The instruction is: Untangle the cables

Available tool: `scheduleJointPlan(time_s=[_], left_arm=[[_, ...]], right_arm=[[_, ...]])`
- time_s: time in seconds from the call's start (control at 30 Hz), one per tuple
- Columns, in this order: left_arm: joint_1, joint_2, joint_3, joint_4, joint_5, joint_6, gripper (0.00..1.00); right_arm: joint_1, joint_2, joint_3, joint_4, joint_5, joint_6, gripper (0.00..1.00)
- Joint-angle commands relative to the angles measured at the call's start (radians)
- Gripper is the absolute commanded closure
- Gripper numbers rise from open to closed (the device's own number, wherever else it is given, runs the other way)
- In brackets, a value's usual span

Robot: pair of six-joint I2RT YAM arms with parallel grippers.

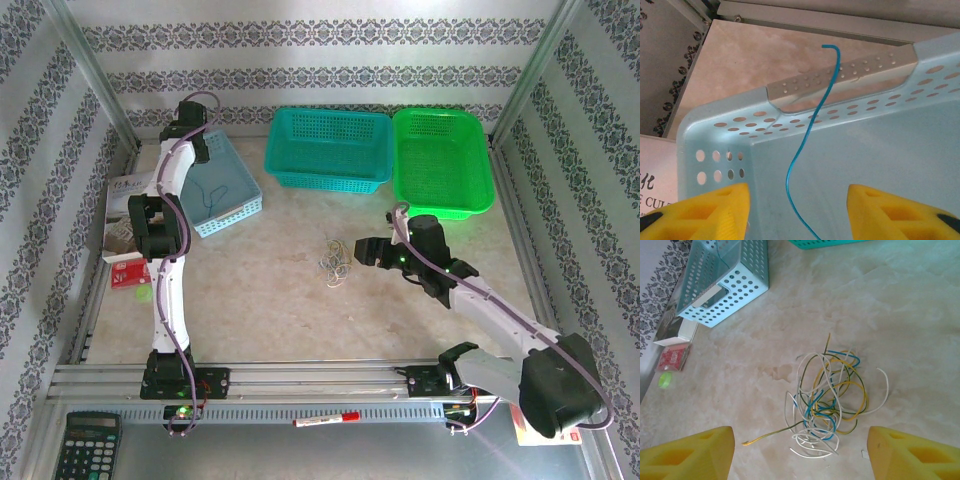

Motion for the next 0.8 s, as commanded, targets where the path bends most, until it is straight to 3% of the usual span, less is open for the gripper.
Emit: scheduleJointPlan(time_s=[0.0,0.53,0.77], left_arm=[[0.019,0.042,0.034,0.029,-0.020,-0.014,0.49],[0.031,0.119,0.106,0.089,-0.031,-0.023,0.62],[0.045,0.159,0.143,0.082,-0.034,-0.025,0.63]], right_arm=[[-0.013,0.013,0.039,0.024,-0.026,-0.022,0.29],[-0.032,0.037,0.063,0.013,-0.035,-0.026,0.29],[-0.037,0.043,0.073,0.006,-0.036,-0.028,0.29]])
